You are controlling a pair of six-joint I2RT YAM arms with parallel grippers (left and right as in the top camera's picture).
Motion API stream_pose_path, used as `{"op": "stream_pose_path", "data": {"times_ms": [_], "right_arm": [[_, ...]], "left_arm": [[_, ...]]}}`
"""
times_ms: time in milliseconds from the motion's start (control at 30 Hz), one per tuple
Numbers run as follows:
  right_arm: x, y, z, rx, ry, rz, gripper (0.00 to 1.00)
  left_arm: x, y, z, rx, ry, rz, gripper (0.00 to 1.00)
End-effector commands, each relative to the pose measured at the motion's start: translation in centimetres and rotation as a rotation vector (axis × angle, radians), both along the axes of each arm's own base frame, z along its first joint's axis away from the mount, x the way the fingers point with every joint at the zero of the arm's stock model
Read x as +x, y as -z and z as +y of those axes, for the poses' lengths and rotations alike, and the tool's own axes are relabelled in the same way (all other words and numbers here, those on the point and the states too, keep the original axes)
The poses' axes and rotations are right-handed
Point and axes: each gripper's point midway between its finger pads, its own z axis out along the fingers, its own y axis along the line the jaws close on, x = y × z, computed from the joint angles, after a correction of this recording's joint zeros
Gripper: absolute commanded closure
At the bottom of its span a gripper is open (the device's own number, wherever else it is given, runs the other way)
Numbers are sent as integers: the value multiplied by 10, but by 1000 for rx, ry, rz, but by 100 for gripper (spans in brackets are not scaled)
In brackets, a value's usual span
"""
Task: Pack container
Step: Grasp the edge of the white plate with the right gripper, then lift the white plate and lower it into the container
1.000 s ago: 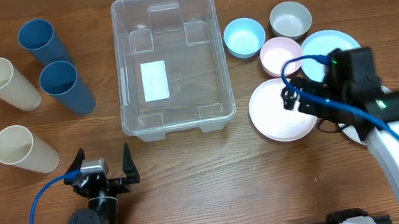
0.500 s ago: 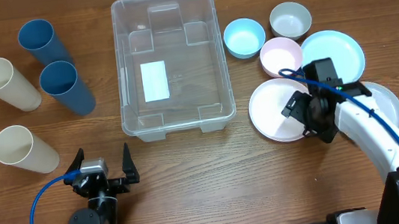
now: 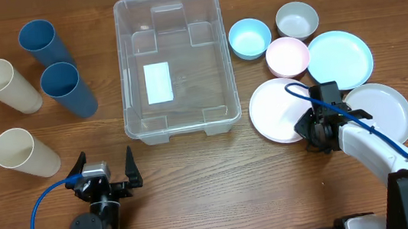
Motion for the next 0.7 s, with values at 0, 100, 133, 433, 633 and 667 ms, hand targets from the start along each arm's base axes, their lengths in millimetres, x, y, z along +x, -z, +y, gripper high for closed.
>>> {"op": "stream_pose_path", "data": {"times_ms": [0, 100, 133, 433, 633, 667], "right_arm": [[-13, 8, -2, -5, -2, 48, 96], [-16, -2, 1, 10, -5, 57, 96], [-15, -11, 1, 10, -5, 49, 96], [7, -197, -9, -84, -111, -315, 96], [45, -253, 43, -21, -358, -580, 96], [53, -260, 58, -10, -395, -629, 96]], "left_arm": [[0, 0, 2, 23, -6, -5, 0], [0, 0, 2, 23, -6, -5, 0], [0, 0, 2, 23, -6, -5, 0], [0, 0, 2, 23, -6, -5, 0], [0, 0, 2, 23, -7, -6, 0], [0, 0, 2, 23, -6, -5, 0]]}}
